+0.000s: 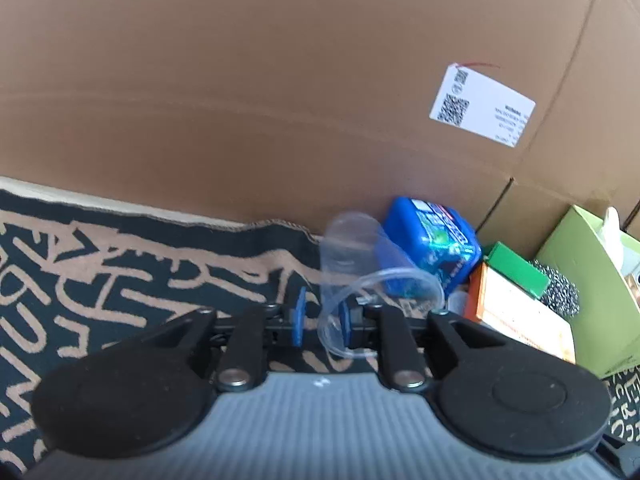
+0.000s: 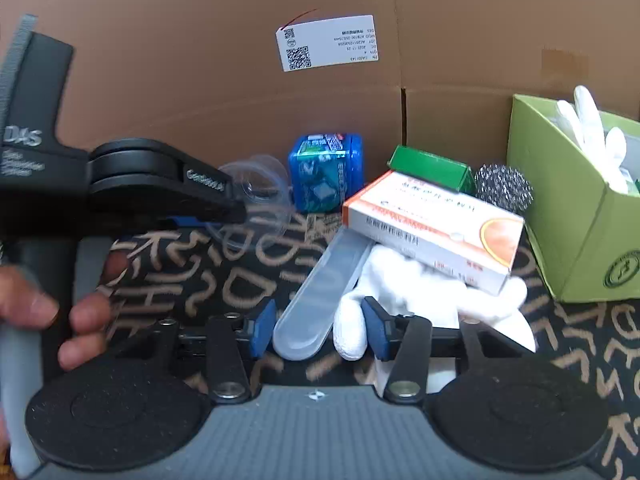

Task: Organize objects
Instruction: 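Grasp the clear plastic tube with the right tool while the left grasps the clear cup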

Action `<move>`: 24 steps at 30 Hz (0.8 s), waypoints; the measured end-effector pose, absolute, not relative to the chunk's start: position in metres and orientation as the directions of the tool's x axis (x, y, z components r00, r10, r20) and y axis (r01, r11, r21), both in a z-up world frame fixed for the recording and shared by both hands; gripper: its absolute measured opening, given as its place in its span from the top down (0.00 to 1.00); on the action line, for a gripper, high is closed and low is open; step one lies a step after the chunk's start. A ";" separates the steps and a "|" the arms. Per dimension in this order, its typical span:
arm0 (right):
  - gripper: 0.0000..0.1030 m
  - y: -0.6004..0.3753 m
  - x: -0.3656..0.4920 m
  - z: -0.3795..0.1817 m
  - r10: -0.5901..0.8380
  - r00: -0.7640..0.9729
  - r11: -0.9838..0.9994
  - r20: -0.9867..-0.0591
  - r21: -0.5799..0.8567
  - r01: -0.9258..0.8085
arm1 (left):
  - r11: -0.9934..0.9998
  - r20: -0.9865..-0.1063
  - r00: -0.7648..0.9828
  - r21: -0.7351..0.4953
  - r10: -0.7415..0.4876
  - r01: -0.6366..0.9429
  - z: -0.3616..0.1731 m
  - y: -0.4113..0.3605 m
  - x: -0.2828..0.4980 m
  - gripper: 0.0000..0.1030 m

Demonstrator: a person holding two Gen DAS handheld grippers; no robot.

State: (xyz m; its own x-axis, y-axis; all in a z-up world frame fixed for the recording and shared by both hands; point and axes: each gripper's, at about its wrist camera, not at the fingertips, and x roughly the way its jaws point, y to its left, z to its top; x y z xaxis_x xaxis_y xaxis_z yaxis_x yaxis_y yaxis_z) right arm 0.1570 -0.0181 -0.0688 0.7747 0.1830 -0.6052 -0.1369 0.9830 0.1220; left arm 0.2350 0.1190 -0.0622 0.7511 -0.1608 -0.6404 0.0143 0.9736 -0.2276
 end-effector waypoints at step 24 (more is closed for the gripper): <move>0.55 -0.077 -0.004 -0.041 0.301 0.763 0.927 -0.571 -0.013 -0.376 | 0.977 -0.666 0.717 -0.104 -0.207 0.185 -0.048 0.113 0.112 0.88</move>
State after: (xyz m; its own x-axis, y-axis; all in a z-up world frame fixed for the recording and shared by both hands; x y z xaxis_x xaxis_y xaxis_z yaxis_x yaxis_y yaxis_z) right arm -0.0039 -0.0769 -0.0414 0.7634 0.3013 -0.5713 -0.3755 0.9267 -0.0131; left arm 0.1119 0.1128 -0.0477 0.7171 -0.2070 -0.6655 0.1852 0.9772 -0.1043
